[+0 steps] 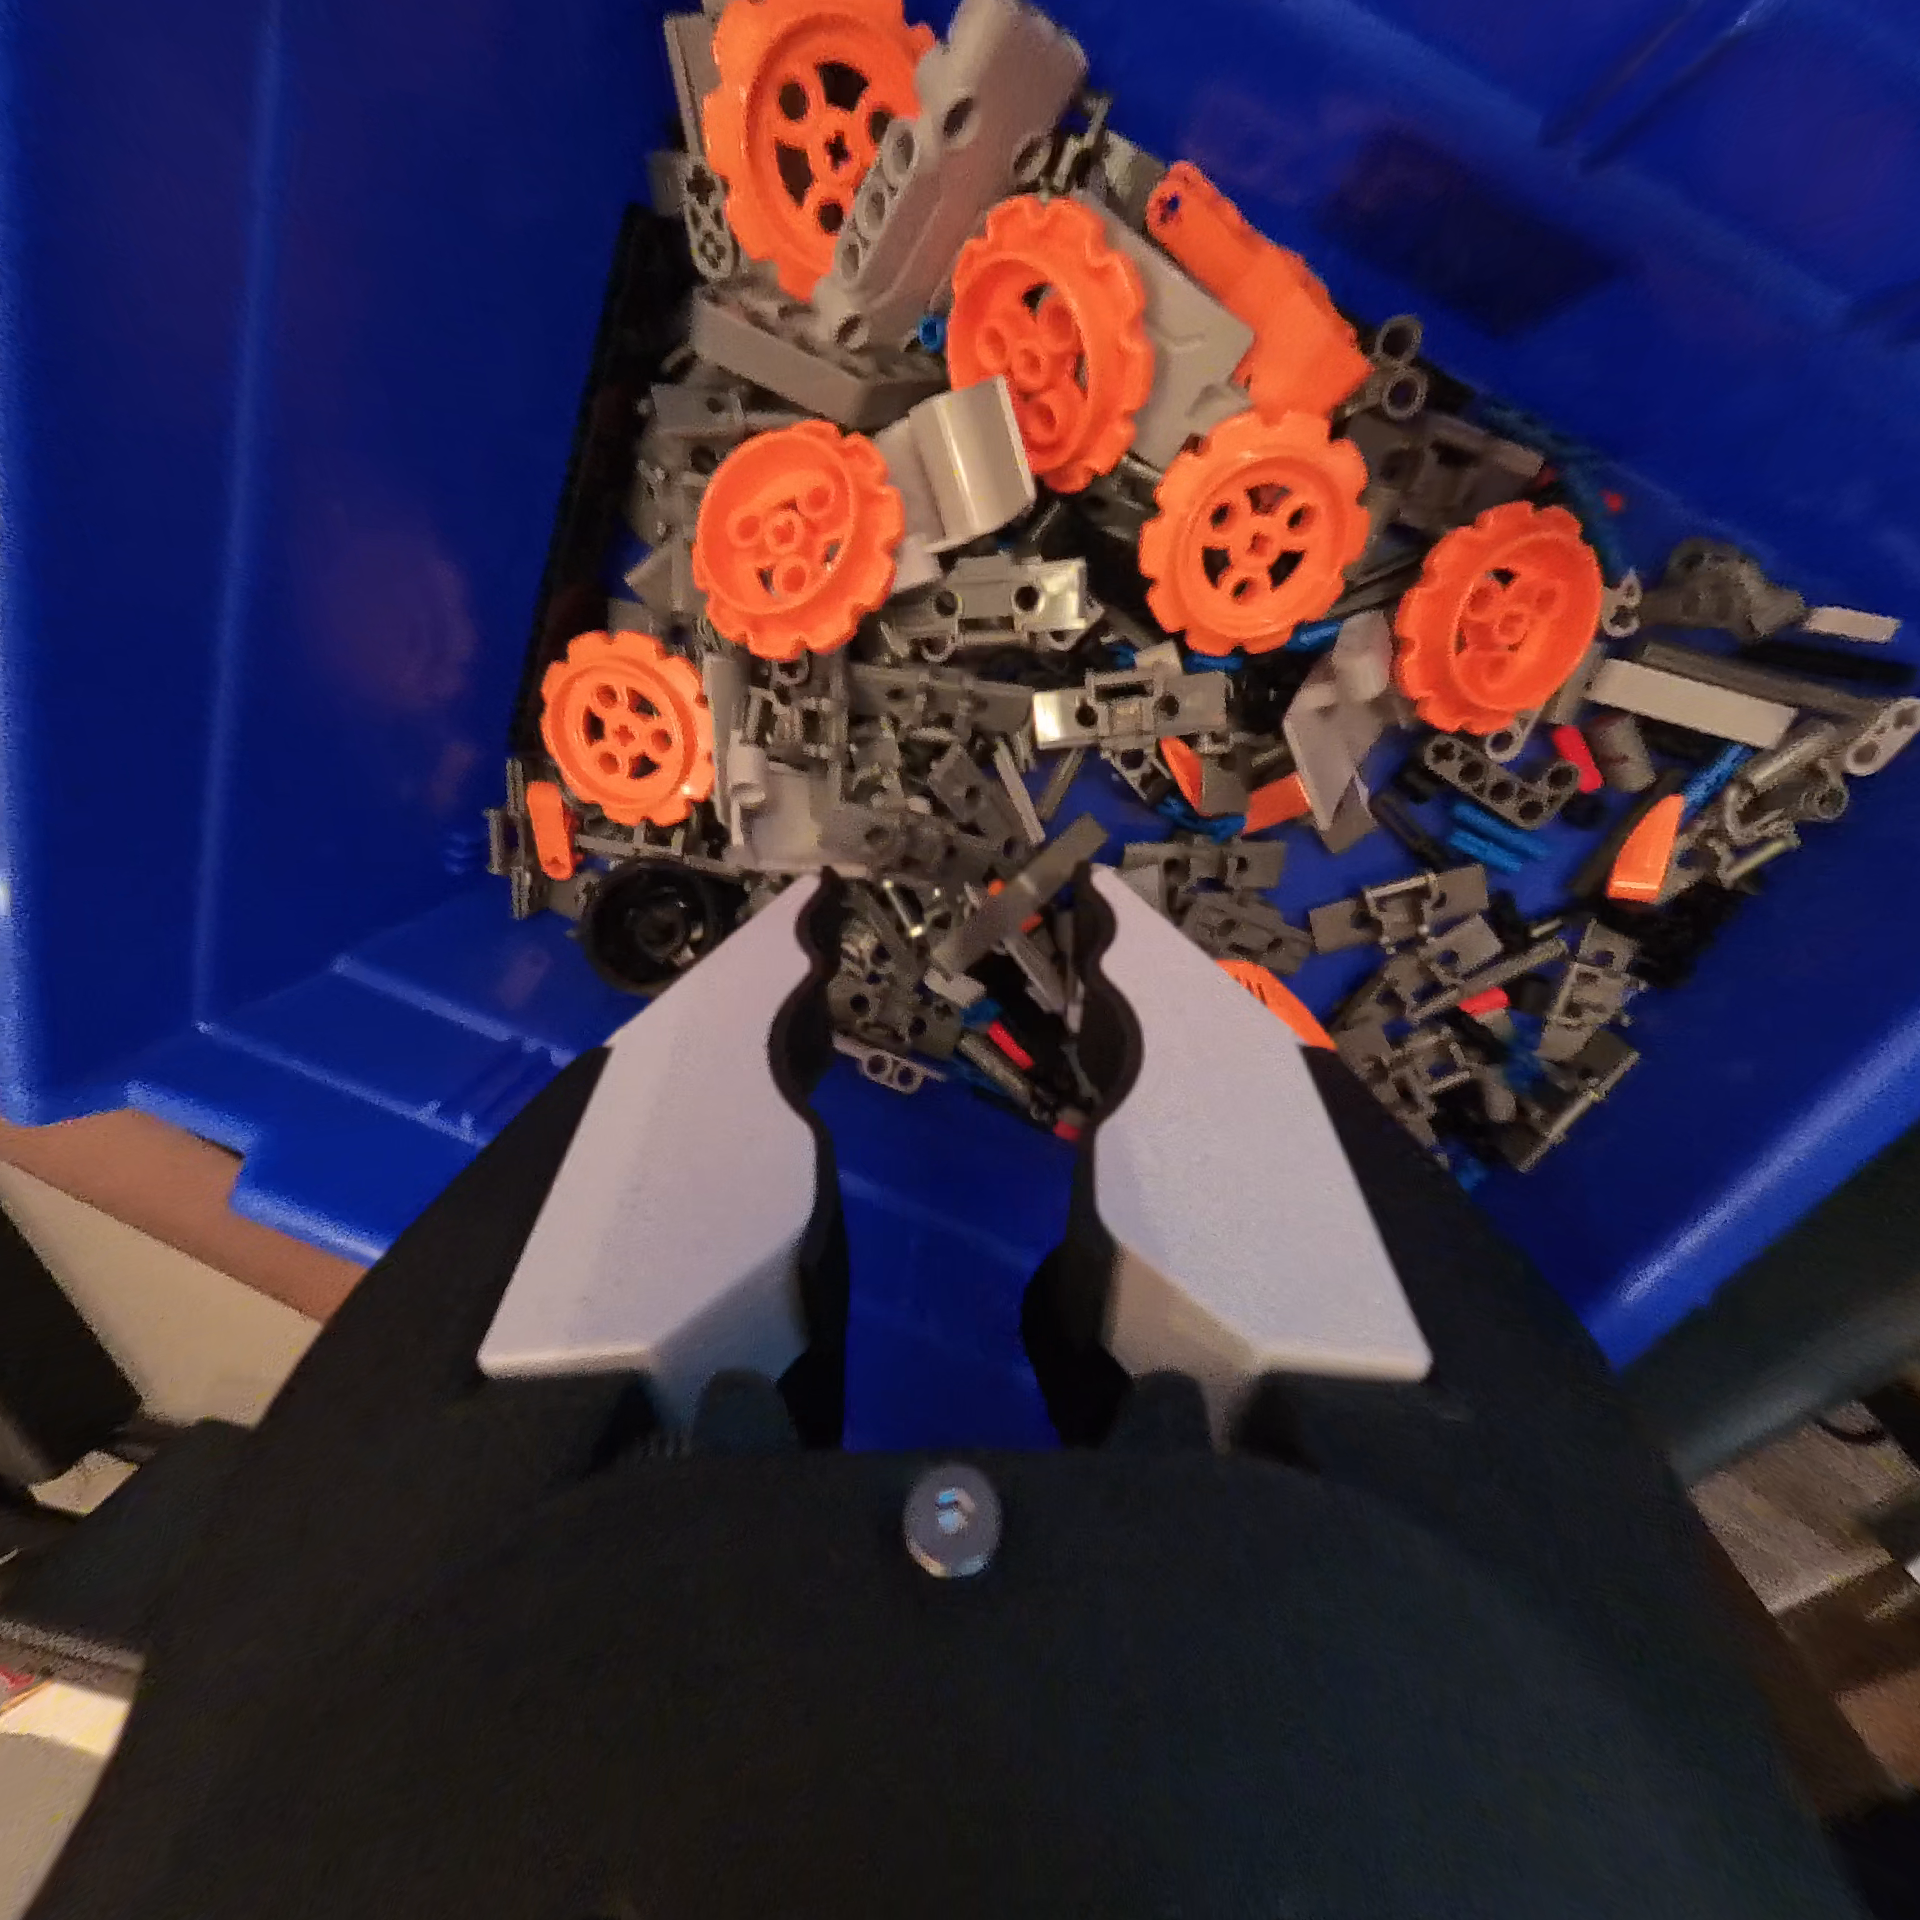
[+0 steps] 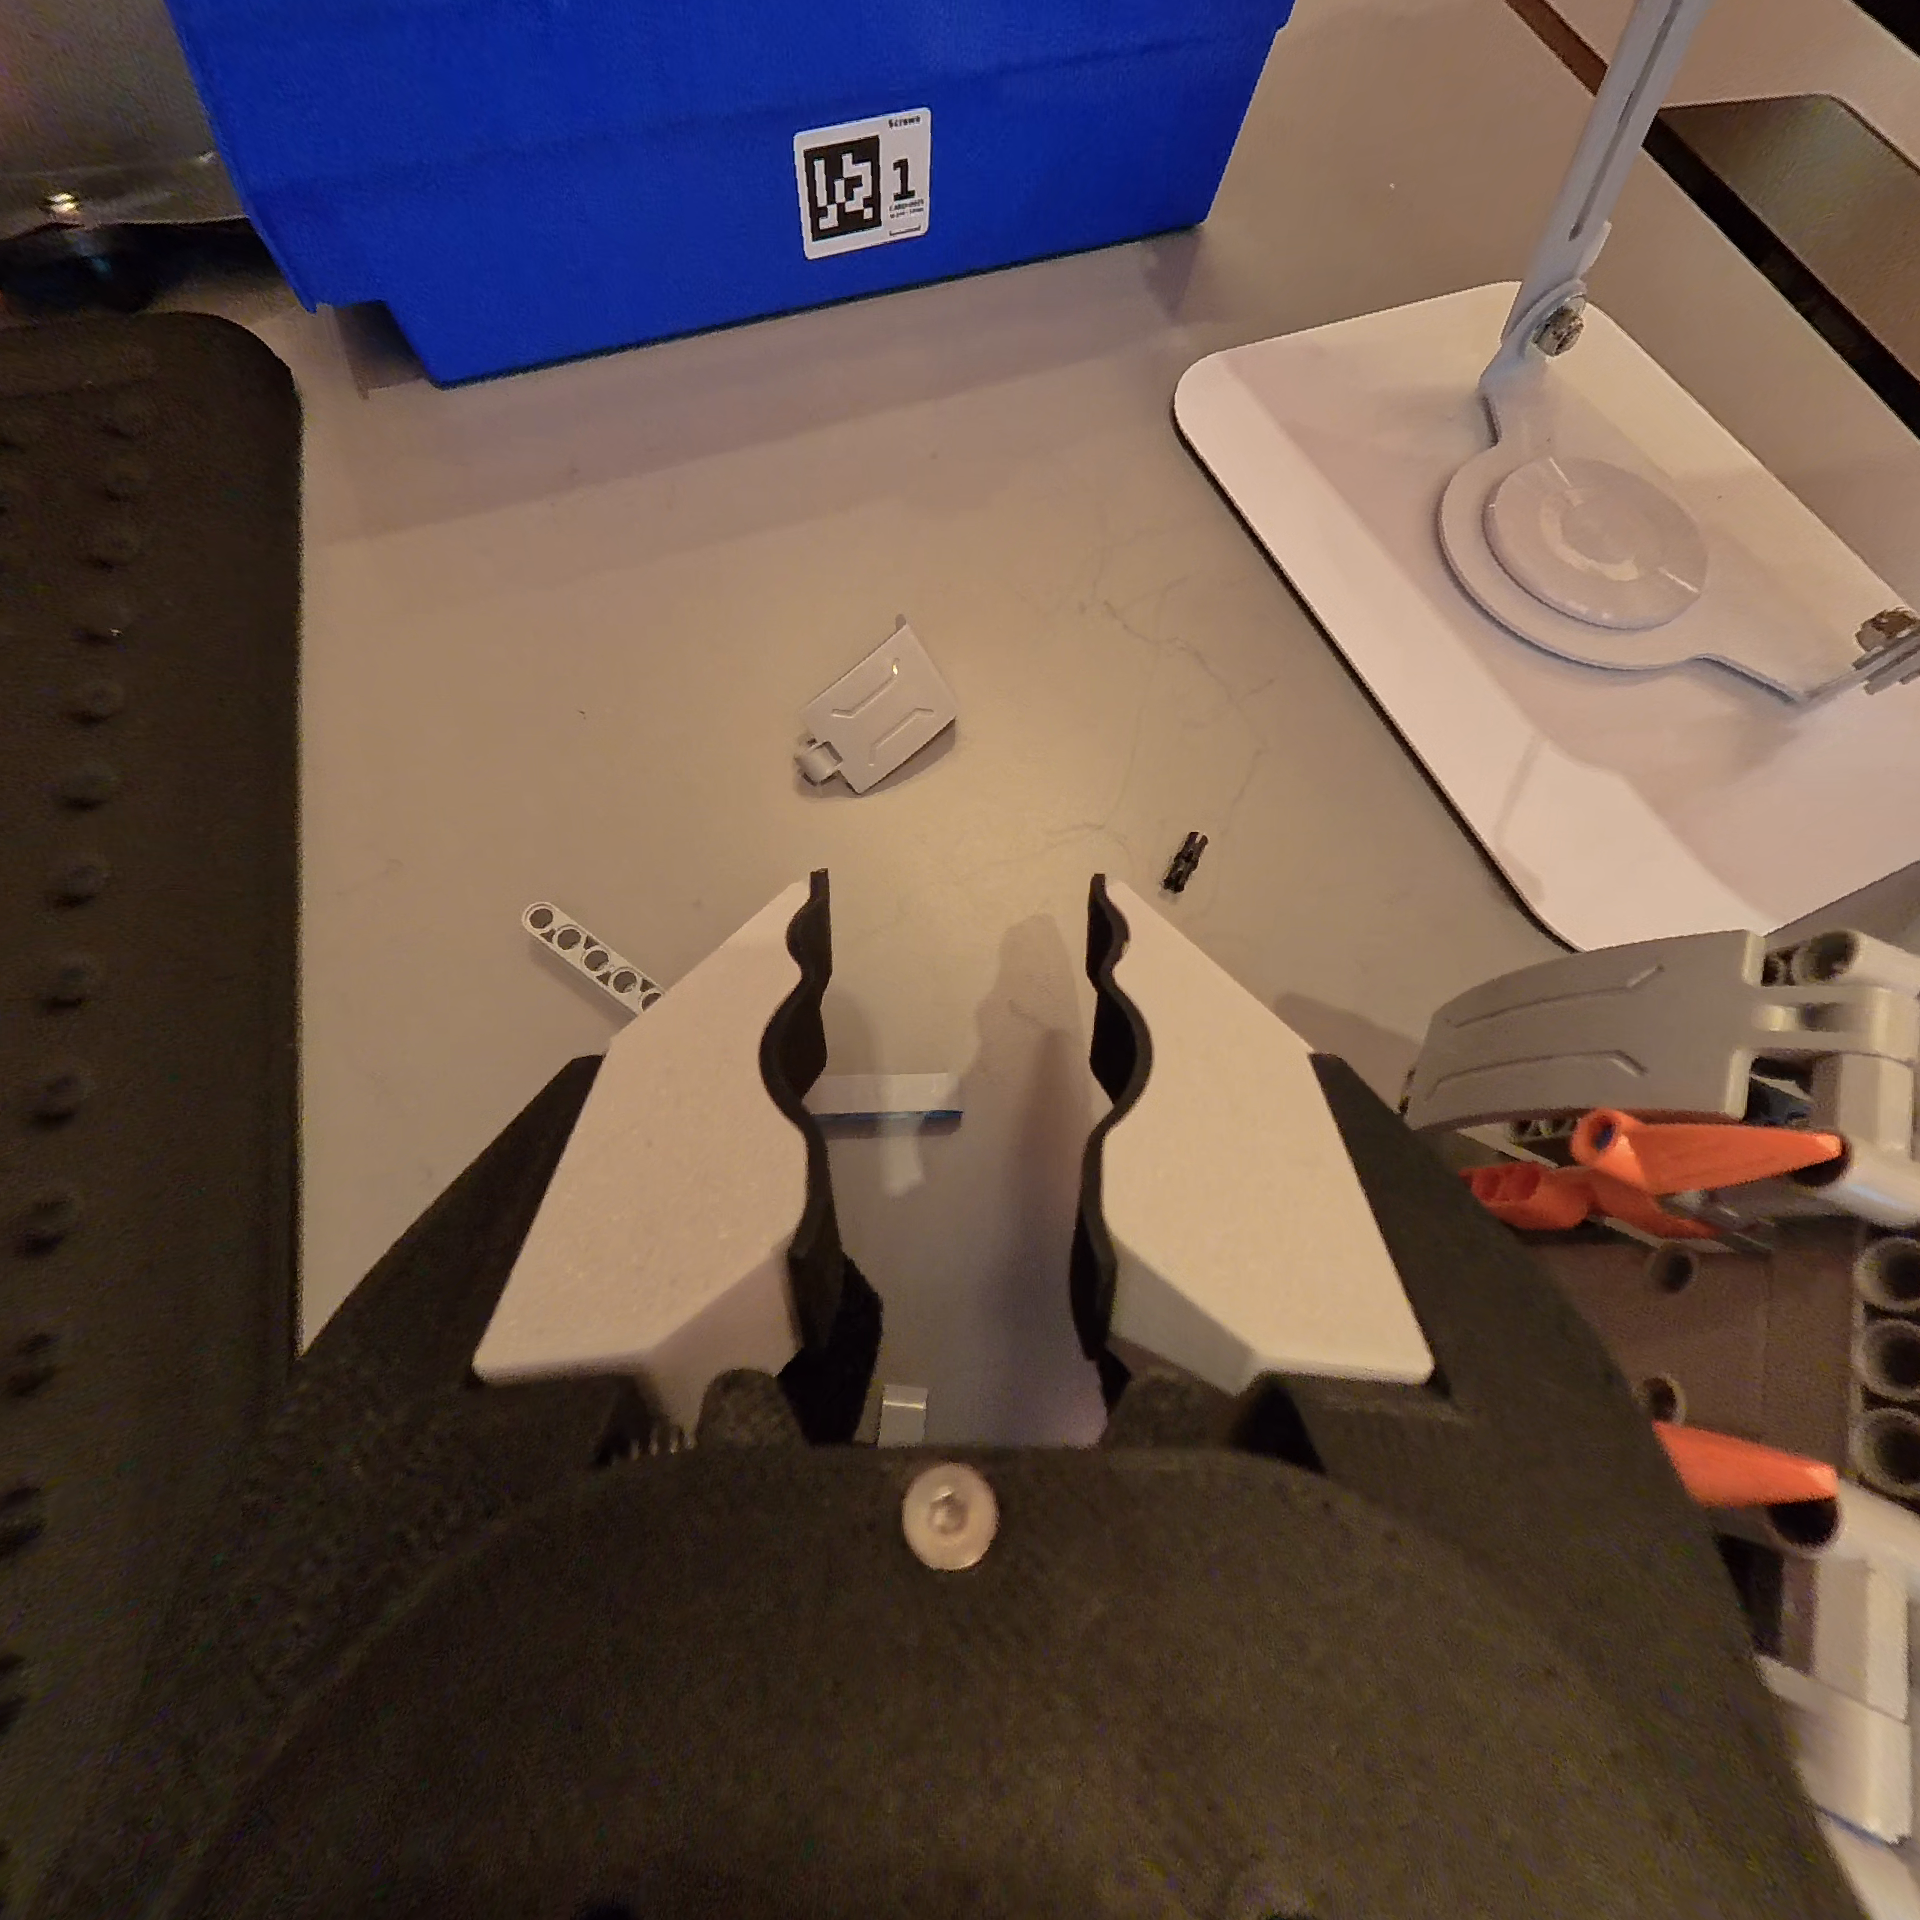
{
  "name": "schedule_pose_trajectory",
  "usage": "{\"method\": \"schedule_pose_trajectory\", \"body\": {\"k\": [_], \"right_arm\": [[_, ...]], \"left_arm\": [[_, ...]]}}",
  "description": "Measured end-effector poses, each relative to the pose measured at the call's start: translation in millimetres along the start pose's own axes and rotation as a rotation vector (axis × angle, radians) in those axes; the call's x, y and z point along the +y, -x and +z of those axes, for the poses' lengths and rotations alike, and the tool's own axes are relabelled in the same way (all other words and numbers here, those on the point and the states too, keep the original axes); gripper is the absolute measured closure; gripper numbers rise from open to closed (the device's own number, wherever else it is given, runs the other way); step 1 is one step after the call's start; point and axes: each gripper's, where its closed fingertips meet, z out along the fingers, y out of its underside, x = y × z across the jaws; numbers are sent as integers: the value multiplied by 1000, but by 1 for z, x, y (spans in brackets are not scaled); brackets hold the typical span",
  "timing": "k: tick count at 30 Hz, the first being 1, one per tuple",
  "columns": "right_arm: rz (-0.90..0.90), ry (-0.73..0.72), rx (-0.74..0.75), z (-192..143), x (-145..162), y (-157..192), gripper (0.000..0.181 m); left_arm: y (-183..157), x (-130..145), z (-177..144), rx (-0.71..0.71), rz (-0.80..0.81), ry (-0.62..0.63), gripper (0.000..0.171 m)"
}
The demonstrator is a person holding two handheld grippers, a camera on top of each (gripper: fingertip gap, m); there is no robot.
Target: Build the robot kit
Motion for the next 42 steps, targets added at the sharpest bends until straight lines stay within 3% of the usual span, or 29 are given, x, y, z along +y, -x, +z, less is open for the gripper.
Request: {"method": "schedule_pose_trajectory", "body": {"k": [3, 7, 12, 15, 17, 20, 26, 42], "right_arm": [[2, -1, -6, 0, 0, 1, 134], [1, -7, -8, -1, -2, 2, 134], [0, -12, -9, -2, -2, 2, 134], [2, -8, -11, -2, -1, 2, 134], [4, -6, -13, -1, -1, 2, 134], [7, -9, -15, -2, -1, 2, 135], [11, -12, -25, -1, -1, 2, 135], [-6, -21, -40, -3, -4, 7, 136]], "left_arm": [[-20, 14, -2, 98, 34, 67, 127], [-27, 36, 5, 89, 58, 205, 129], [-31, 40, 20, 85, 87, 269, 152], [-27, 30, 22, 61, 97, 234, 162], [-27, 13, 19, 70, 104, 147, 163], [-27, -7, 6, 129, 72, 10, 153], [6, 14, -10, 15, -2, 61, 149], [-18, 40, 11, 36, 80, 278, 153]]}}
